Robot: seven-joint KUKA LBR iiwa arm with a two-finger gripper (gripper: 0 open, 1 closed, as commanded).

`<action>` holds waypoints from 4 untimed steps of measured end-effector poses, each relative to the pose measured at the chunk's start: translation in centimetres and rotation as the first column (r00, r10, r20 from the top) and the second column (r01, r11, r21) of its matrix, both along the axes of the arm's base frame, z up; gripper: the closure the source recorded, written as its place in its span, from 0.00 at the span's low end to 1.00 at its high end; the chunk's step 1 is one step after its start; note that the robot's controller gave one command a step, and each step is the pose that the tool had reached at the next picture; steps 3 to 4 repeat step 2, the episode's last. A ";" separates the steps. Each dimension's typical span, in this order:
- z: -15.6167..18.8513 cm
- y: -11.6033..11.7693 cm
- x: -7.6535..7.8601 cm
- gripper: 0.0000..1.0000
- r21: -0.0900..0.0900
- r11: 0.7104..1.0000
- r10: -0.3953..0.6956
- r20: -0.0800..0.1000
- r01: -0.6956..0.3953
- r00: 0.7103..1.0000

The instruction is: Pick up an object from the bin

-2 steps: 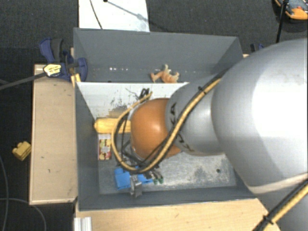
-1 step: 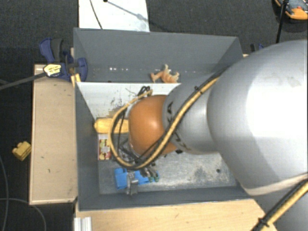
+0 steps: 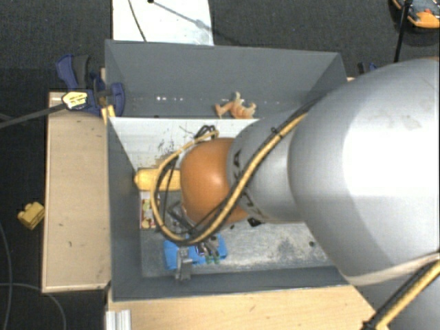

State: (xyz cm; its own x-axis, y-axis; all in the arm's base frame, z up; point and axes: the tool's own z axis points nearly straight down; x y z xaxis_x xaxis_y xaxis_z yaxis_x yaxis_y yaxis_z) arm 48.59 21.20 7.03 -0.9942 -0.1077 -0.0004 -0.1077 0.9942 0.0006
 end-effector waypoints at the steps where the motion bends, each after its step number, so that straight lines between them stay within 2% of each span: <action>1: 0.1 -0.1 -0.7 0.00 0.002 0.996 -0.085 0.005 0.085 0.996; 2: 0.1 0.4 -0.5 0.00 0.002 0.992 0.125 0.011 -0.125 0.992; 4: 0.1 0.4 -0.5 0.00 0.002 0.992 0.125 0.011 -0.125 0.992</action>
Offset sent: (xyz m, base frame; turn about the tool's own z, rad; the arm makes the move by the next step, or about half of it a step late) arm -0.0068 0.0080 -0.0003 -0.4788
